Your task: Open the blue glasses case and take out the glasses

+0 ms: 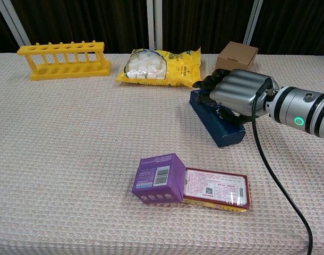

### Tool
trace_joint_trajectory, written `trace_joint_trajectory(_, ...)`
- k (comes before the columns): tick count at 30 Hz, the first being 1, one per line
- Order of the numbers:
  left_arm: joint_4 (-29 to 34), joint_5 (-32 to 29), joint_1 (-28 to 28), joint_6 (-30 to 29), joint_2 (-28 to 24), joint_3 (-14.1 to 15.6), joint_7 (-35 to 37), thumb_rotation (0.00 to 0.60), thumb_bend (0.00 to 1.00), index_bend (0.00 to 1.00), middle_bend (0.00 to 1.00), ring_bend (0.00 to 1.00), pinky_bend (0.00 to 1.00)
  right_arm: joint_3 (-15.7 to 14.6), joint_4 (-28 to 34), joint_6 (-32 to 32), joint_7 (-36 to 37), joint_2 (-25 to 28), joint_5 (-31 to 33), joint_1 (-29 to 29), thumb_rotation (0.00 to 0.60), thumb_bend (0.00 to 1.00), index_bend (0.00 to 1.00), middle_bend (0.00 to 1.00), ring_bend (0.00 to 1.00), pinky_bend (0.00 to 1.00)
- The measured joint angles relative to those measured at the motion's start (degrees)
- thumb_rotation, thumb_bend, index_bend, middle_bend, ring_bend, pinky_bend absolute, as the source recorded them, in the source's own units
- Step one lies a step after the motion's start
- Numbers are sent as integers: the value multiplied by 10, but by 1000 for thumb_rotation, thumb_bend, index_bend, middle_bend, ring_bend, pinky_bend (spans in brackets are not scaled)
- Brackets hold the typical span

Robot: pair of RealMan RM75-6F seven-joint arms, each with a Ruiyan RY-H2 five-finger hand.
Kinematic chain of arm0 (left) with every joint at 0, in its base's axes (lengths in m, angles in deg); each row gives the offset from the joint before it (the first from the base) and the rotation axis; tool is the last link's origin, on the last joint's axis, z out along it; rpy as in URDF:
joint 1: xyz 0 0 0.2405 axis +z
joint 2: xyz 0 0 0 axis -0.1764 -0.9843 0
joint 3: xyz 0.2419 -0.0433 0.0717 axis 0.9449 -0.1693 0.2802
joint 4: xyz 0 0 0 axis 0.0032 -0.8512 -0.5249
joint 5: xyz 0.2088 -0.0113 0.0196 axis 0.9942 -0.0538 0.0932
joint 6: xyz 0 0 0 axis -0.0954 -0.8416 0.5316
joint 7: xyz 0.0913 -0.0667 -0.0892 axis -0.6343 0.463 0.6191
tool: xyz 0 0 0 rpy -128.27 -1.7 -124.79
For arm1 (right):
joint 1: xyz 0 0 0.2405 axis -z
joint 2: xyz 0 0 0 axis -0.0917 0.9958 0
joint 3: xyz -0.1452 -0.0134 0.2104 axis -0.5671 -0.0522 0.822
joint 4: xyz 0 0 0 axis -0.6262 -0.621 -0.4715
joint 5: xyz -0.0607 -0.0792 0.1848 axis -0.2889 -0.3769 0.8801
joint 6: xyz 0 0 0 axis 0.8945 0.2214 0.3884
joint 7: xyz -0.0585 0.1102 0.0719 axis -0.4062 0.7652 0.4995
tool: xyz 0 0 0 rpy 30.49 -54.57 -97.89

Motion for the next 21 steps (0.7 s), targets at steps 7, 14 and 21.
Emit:
trace_joint_trajectory(7, -4, 3, -5, 6, 2, -2, 3, 600, 33, 219, 135, 97, 102, 17, 32, -12, 14, 45, 108, 10, 600, 718, 198, 0, 0, 0)
trace_joint_trajectory(14, -4, 3, -8, 8, 3, -3, 2, 600, 33, 219, 135, 97, 102, 7, 119, -15, 37, 128, 171, 25, 600, 557, 198, 3, 0, 0)
trace_joint_trajectory(21, 2, 1, -10, 13, 4, -4, -3, 600, 33, 219, 135, 97, 102, -13, 124, 15, 77, 144, 128, 38, 600, 177, 196, 0, 0, 0)
